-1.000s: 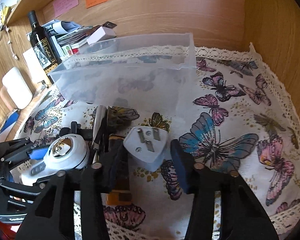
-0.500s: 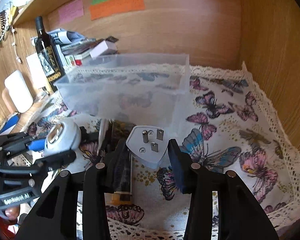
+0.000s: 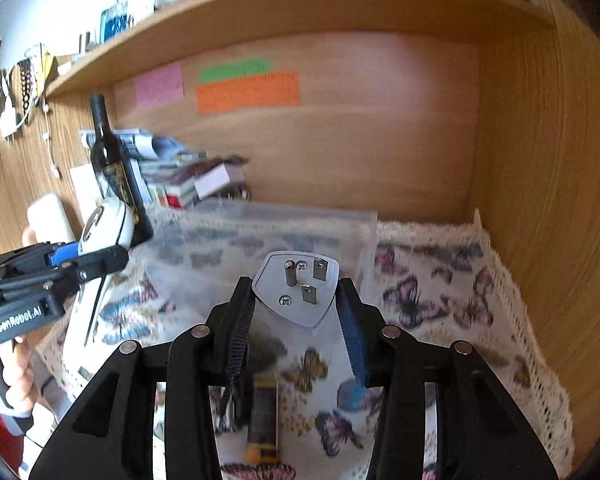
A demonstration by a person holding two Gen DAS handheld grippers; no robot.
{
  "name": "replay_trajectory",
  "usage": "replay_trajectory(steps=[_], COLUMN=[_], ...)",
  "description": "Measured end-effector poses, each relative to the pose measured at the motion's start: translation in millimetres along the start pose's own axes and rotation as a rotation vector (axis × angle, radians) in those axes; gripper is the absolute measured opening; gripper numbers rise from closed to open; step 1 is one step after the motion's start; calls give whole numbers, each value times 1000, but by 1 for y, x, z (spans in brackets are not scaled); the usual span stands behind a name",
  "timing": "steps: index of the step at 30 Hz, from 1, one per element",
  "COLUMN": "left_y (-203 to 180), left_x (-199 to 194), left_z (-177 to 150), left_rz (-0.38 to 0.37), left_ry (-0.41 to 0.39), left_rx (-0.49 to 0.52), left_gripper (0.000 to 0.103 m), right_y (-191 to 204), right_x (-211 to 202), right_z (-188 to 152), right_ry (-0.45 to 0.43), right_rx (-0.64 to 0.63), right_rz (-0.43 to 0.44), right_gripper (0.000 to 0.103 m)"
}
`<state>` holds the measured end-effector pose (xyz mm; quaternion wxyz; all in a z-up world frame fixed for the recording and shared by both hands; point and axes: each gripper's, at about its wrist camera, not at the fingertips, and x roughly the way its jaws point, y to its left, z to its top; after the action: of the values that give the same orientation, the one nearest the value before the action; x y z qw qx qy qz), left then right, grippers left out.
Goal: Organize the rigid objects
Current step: 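Carry both items over the clear box and open both tools to drop them in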
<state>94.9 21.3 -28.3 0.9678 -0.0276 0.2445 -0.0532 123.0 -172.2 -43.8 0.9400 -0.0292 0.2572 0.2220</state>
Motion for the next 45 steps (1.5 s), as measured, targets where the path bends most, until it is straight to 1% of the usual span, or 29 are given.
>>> replay_trajectory(steps=[4, 7, 10, 14, 19, 23, 26, 31, 35, 38, 45], left_y=[11, 19, 21, 22, 22, 24, 24, 19, 16, 14, 12], left_x=[1, 8, 18, 39, 69, 98, 113, 139, 155, 163, 164], left_z=[22, 36, 47, 58, 66, 67, 65, 55, 45, 37, 34], left_rz=[30, 37, 64, 95, 113, 103, 77, 44, 15, 7, -1], left_ry=[-40, -48, -58, -54, -39, -7, 31, 109, 187, 233, 269], left_rx=[5, 3, 20, 59, 96, 110, 119, 153, 158, 165, 149], left_gripper=[38, 38, 38, 38, 38, 38, 38, 38, 38, 39, 39], right_y=[1, 3, 3, 0, -7, -14, -17, -15, -10, -6, -6], right_x=[5, 12, 21, 39, 68, 90, 106, 126, 138, 141, 141], right_z=[16, 26, 35, 42, 42, 38, 34, 26, 19, 15, 14], right_ry=[-30, -41, -45, -23, 42, 95, 136, 190, 229, 245, 250], right_rx=[-16, -34, -49, -50, -35, -7, 11, 7, -10, -31, -41], right_rz=[-4, -13, -22, -18, -7, 5, 15, 25, 32, 31, 28], right_gripper=[39, 39, 39, 39, 39, 39, 39, 39, 39, 39, 39])
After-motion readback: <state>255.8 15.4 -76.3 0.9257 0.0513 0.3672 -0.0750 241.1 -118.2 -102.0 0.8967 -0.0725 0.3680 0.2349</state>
